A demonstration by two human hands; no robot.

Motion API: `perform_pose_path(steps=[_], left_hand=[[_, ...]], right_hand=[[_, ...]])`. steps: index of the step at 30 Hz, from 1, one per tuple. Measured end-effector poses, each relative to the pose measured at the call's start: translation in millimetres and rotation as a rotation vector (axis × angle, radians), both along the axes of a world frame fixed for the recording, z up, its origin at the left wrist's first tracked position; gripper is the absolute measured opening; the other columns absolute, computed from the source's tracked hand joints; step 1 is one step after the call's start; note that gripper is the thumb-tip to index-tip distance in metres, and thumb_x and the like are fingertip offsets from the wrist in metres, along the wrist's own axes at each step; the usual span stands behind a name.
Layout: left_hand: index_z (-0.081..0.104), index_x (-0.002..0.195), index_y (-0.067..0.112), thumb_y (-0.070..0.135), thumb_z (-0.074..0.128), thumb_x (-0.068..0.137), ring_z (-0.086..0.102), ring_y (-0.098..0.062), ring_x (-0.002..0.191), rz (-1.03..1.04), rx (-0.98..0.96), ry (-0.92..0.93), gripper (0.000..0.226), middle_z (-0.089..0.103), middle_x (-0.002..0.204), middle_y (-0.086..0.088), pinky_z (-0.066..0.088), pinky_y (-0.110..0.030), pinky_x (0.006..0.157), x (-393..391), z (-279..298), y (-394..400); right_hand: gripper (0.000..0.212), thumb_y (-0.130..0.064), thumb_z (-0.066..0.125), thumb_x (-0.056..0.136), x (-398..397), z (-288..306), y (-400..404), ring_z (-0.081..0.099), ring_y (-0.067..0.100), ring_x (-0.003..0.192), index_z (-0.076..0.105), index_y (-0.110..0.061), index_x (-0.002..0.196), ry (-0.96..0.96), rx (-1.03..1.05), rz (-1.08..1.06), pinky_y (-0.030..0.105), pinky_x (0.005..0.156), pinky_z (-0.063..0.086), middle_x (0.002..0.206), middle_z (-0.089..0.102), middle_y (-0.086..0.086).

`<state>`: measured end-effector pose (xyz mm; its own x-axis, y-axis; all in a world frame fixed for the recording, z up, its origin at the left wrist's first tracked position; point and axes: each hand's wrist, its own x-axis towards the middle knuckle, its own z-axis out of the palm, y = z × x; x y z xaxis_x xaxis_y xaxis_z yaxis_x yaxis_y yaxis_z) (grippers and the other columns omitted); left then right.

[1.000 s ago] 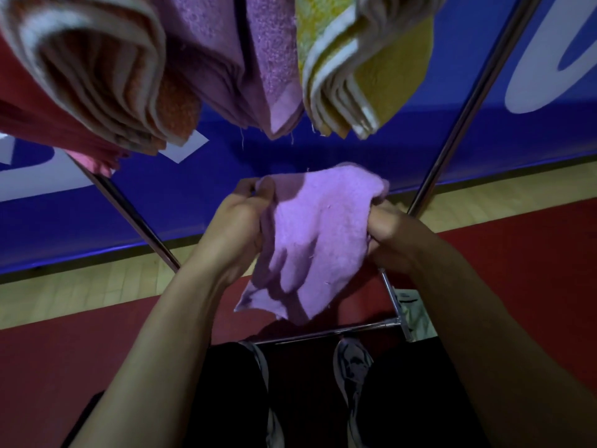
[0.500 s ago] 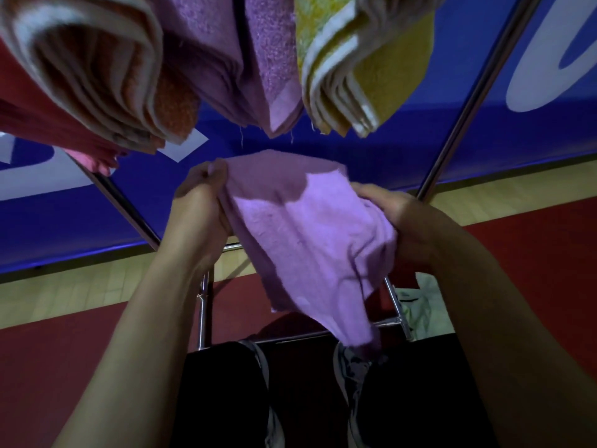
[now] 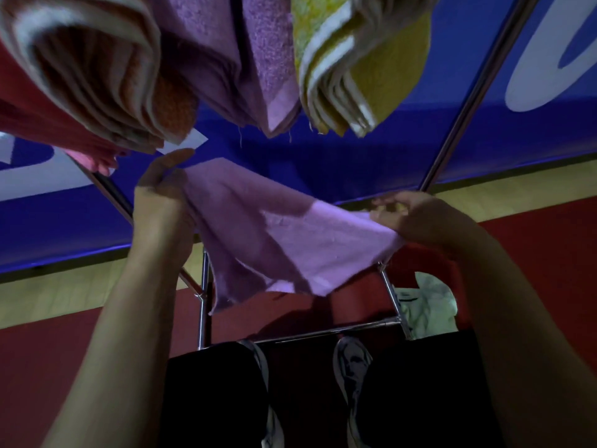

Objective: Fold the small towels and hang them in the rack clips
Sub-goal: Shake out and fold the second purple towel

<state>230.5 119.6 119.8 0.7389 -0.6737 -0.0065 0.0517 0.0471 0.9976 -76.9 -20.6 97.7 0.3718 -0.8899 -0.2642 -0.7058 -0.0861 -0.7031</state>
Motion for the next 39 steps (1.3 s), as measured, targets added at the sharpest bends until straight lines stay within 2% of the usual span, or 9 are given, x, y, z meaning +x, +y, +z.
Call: perform_pose_path(steps=[3, 6, 12, 15, 18, 23, 27, 32, 39], left_hand=[[0.075, 0.110, 0.022, 0.011, 0.046, 0.102, 0.063, -0.020, 0.075, 0.011, 0.053, -0.093, 0.032, 0.066, 0.083, -0.004, 0.048, -0.030, 0.062, -4, 1, -1], [0.076, 0.104, 0.024, 0.016, 0.046, 0.099, 0.065, -0.018, 0.079, 0.063, 0.106, -0.125, 0.031, 0.069, 0.091, -0.003, 0.052, -0.033, 0.066, -7, 5, -2], [0.069, 0.115, 0.025, 0.023, 0.037, 0.110, 0.059, -0.019, 0.073, -0.046, 0.289, -0.270, 0.032, 0.061, 0.094, -0.003, 0.047, -0.032, 0.055, 5, -1, 3], [0.068, 0.118, 0.025, 0.026, 0.036, 0.113, 0.049, -0.016, 0.058, -0.077, 0.350, -0.359, 0.033, 0.056, 0.083, -0.004, 0.038, -0.025, 0.045, 7, -8, 3], [0.068, 0.126, 0.017, 0.018, 0.046, 0.110, 0.069, -0.018, 0.083, -0.166, 0.413, -0.284, 0.027, 0.072, 0.101, -0.005, 0.057, -0.030, 0.066, 4, -4, 4], [0.070, 0.122, 0.014, 0.002, 0.070, 0.094, 0.078, -0.019, 0.095, -0.498, 0.449, -0.183, 0.031, 0.080, 0.105, -0.005, 0.064, -0.028, 0.078, -6, 5, 8], [0.058, 0.144, 0.014, -0.002, 0.066, 0.096, 0.073, -0.023, 0.109, -0.451, 0.424, -0.204, 0.051, 0.073, 0.124, -0.007, 0.061, -0.040, 0.091, 1, 0, 5], [0.041, 0.158, 0.024, 0.001, 0.059, 0.101, 0.071, -0.027, 0.110, -0.356, 0.477, -0.352, 0.064, 0.072, 0.123, -0.014, 0.059, -0.050, 0.094, 11, -11, 5], [0.051, 0.153, 0.032, 0.003, 0.053, 0.086, 0.063, -0.017, 0.116, -0.306, 0.591, -0.600, 0.073, 0.066, 0.139, -0.005, 0.055, -0.043, 0.102, 16, -13, 7]], right_hand=[[0.020, -0.034, 0.067, 0.096, 3, -7, -3, 0.061, 0.010, 0.097, 0.071, -0.026, 0.114, -0.013, -0.070, -0.041, 0.020, 0.084, 0.039, 0.107, 0.068, -0.008], [0.012, -0.030, 0.066, 0.098, 5, 3, -4, 0.067, 0.014, 0.089, 0.070, -0.027, 0.108, -0.423, 0.121, -0.146, 0.026, 0.072, 0.050, 0.102, 0.073, -0.003], [0.067, -0.005, 0.063, 0.095, -8, 4, -14, 0.048, 0.028, 0.067, 0.042, -0.040, 0.148, -0.650, 0.109, -0.044, 0.042, 0.064, 0.041, 0.073, 0.052, 0.017], [0.064, -0.006, 0.060, 0.097, -10, 3, -13, 0.060, 0.026, 0.089, 0.040, -0.033, 0.152, -0.417, -0.028, -0.062, 0.034, 0.077, 0.049, 0.102, 0.064, 0.018], [0.058, -0.014, 0.061, 0.098, -10, -8, -17, 0.060, 0.028, 0.115, 0.042, -0.021, 0.152, -0.059, -0.152, -0.118, 0.025, 0.092, 0.042, 0.124, 0.063, 0.014], [0.065, -0.013, 0.062, 0.098, -4, -3, -16, 0.056, 0.017, 0.069, 0.030, -0.012, 0.155, -0.227, -0.010, -0.307, 0.015, 0.053, 0.045, 0.084, 0.059, 0.008], [0.081, -0.006, 0.070, 0.092, -4, 3, -16, 0.068, 0.012, 0.066, 0.024, -0.014, 0.159, -0.532, 0.259, -0.337, 0.028, 0.062, 0.058, 0.083, 0.072, 0.007], [0.061, -0.003, 0.065, 0.090, -9, -2, -11, 0.062, 0.012, 0.069, 0.049, -0.016, 0.147, -0.031, -0.036, -0.076, 0.011, 0.058, 0.046, 0.090, 0.069, 0.005], [0.069, 0.008, 0.044, 0.084, -16, -14, -19, 0.046, 0.007, 0.048, 0.053, -0.029, 0.142, -0.068, -0.226, -0.087, 0.011, 0.043, 0.035, 0.063, 0.050, -0.002]])
